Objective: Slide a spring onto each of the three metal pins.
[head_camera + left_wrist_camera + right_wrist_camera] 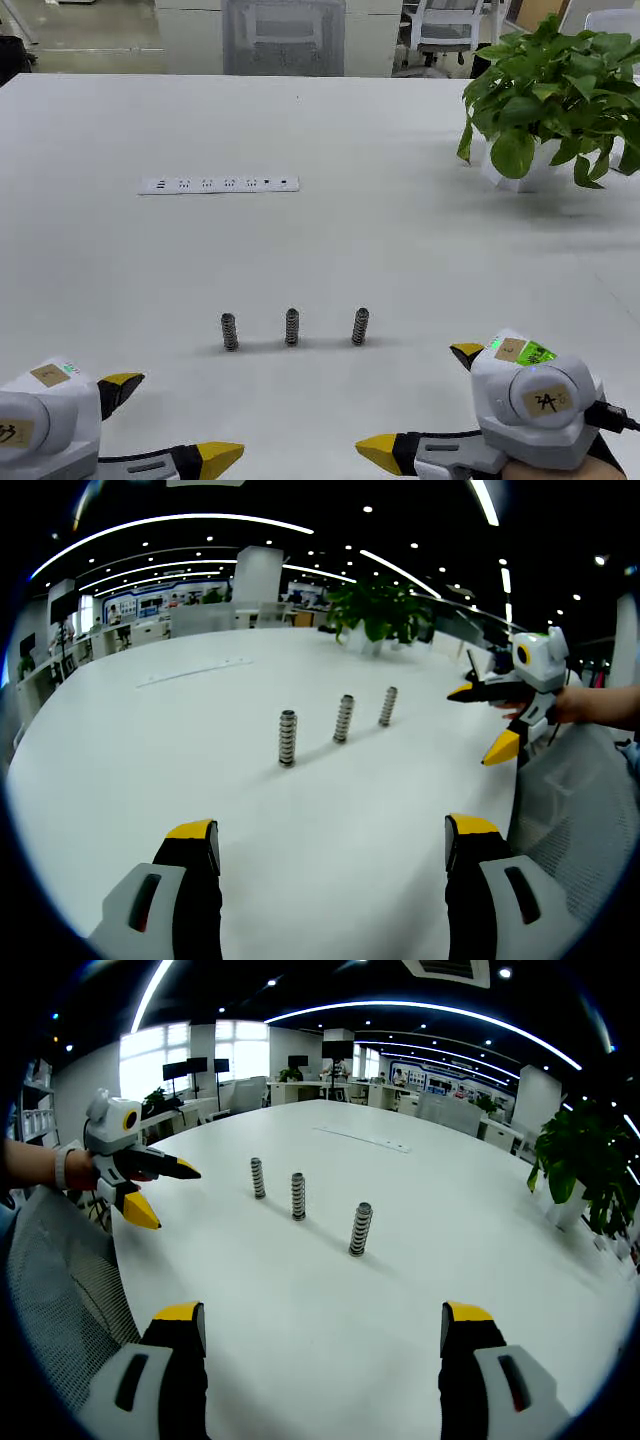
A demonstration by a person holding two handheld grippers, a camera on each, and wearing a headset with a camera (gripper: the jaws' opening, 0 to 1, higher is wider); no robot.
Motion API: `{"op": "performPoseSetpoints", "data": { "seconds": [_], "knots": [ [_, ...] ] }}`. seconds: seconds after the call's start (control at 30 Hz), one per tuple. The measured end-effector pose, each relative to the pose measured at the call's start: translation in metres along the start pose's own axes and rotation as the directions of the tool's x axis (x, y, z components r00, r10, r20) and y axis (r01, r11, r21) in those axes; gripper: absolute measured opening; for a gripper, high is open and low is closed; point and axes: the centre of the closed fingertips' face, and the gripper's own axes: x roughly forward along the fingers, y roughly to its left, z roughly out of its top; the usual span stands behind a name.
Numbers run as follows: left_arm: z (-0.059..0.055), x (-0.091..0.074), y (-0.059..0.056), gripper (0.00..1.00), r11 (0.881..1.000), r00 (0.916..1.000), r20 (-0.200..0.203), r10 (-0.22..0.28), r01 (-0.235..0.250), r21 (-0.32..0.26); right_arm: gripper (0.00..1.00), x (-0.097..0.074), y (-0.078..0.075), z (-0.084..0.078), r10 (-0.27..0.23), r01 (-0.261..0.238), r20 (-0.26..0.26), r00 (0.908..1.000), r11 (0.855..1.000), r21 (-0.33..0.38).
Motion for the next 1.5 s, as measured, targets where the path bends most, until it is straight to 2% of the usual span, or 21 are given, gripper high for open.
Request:
{"op": "performPoseSetpoints", "data": {
  "seconds": [1.5],
  "knots": [
    [0.0006, -0.0001, -0.0050, 0.95, 1.000, 0.9999, -0.008, -0.007, 0.007, 0.004, 0.99, 0.0008, -0.0003, -0.0030, -0.002, 0.002, -0.015, 0.9999, 1.000, -0.016]
  ]
}}
